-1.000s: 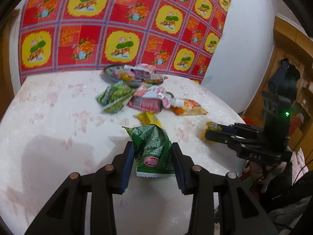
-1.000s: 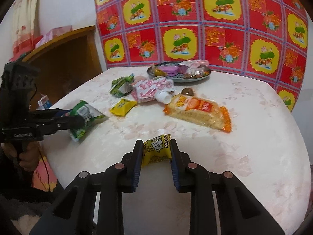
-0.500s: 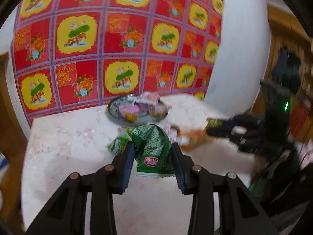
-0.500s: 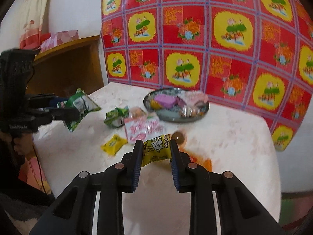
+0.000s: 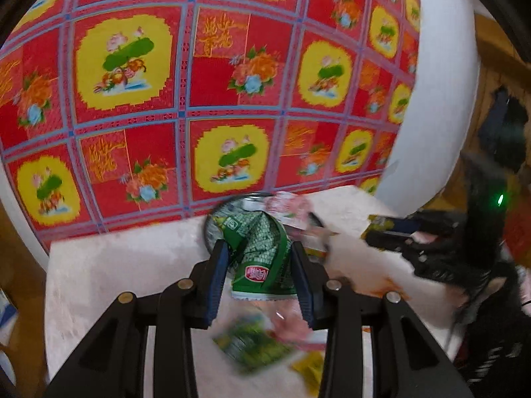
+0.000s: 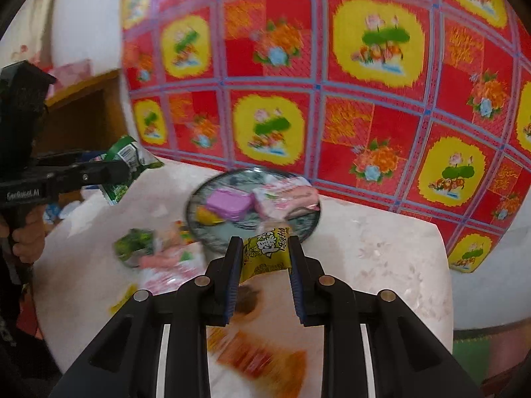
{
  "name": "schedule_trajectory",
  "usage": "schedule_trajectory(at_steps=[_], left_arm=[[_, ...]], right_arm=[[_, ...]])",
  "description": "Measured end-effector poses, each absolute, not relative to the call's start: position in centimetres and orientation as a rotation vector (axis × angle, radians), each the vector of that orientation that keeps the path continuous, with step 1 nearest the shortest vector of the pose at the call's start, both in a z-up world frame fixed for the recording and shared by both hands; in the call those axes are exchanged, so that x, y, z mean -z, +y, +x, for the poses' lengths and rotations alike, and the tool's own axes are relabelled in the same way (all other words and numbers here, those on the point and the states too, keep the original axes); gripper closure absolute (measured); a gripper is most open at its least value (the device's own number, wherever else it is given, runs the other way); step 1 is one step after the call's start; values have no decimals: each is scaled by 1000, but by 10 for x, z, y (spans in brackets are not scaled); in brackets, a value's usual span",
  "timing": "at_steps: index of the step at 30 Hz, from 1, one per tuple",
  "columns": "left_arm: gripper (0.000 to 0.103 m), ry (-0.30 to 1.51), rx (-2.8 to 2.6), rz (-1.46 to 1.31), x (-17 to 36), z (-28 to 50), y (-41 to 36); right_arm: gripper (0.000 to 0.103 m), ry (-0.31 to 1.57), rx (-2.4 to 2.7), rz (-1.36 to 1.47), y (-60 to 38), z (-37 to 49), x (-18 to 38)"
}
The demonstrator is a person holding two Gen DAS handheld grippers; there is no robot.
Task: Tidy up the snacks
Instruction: 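Carry the green bag and yellow packet to the plate and lower them, then open both grippers to drop the snacks onto the plate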
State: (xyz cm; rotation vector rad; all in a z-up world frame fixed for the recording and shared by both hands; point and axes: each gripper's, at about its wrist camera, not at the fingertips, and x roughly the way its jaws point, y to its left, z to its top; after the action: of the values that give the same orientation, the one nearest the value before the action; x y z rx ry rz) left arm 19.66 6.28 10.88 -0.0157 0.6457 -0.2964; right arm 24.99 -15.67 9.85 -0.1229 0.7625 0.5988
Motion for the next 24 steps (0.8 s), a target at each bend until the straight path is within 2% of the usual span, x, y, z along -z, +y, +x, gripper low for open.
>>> schedule_trajectory(at_steps=[11,24], left_arm=[[64,776,262,-45,-64,253,68],[62,788,256,-30,-46,259,62]], right_arm=[[75,896,-559,-22,-150,332,-71],[73,935,-631,104,-146,346,-48]])
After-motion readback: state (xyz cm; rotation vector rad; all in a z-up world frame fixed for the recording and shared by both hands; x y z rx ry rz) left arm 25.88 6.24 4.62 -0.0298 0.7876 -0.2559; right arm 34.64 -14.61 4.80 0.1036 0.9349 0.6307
